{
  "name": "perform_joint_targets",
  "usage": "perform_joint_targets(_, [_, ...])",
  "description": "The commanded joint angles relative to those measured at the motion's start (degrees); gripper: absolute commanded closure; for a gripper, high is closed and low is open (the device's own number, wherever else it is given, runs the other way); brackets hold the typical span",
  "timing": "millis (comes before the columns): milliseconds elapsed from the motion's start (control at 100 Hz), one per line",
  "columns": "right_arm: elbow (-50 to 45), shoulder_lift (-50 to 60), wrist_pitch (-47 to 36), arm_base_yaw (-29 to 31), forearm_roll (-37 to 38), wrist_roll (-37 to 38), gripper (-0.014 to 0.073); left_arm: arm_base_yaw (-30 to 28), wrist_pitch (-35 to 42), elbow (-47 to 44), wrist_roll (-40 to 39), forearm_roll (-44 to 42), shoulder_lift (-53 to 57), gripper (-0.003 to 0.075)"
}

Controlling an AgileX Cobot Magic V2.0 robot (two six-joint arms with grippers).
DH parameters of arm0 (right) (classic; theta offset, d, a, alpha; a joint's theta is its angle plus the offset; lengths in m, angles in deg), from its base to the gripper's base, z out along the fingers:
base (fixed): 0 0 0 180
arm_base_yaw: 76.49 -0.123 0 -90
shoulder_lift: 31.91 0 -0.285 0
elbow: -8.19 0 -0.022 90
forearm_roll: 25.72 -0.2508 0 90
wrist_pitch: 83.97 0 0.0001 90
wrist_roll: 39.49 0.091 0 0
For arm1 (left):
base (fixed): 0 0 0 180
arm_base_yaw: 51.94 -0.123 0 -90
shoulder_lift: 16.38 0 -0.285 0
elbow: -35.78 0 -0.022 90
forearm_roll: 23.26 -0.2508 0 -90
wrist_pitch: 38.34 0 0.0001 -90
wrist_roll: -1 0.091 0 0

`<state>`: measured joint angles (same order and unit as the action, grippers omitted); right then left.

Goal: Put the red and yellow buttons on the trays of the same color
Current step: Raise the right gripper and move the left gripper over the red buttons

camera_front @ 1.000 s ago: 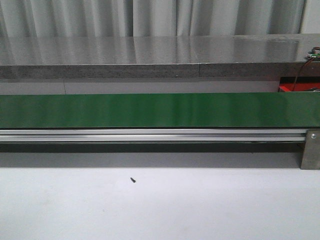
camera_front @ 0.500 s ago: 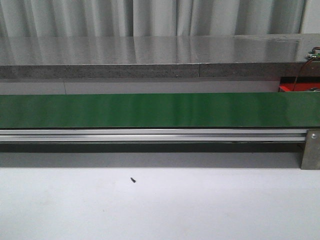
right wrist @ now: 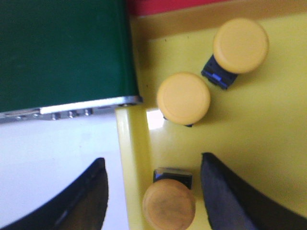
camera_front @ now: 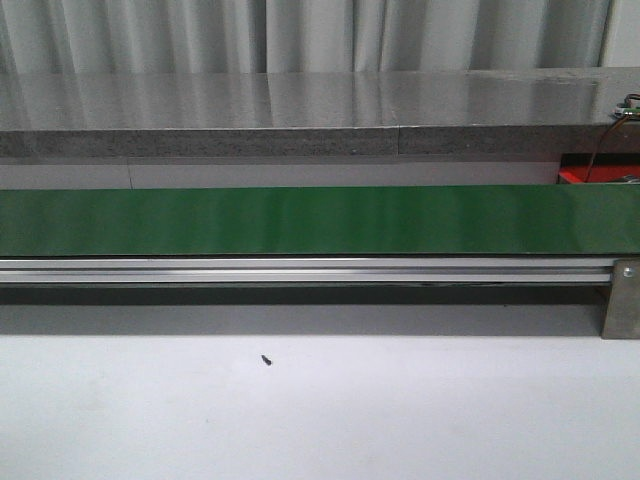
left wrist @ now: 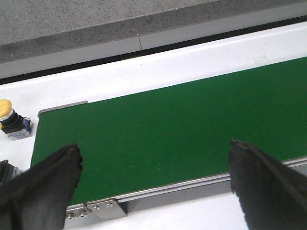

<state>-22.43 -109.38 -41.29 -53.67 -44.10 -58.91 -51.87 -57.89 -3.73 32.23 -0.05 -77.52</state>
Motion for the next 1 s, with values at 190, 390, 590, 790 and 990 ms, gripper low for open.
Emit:
perform_joint_targets(190, [4.4, 9.2, -1.9, -7.9, -2.1, 0.0, 0.0157, 0.4, 4.1, 1.6, -0.2, 1.2, 0.3, 0.0122])
perform_joint_targets(390, [4.4, 12.7, -2.2, -14.1, -2.0, 0.0, 0.0160, 0.4, 4.1, 1.6, -0.2, 1.2, 0.3, 0.0122])
perform_joint_targets(590, [4.4, 15.4, -1.0, -14.6, -2.1, 0.0, 0.0200, 0.4, 4.1, 1.6, -0.2, 1.2, 0.3, 0.0122])
perform_joint_targets(790, [4.4, 17.2, 0.1, -14.6, -2.1, 0.0, 0.0500, 0.4, 4.1, 1.6, -0.2, 1.2, 0.3, 0.0122])
perform_joint_targets(990, [4.4, 17.3, 0.2, -14.6, -2.1, 0.0, 0.0662, 0.4, 4.4, 1.6, -0.2, 1.2, 0.3, 0.0122])
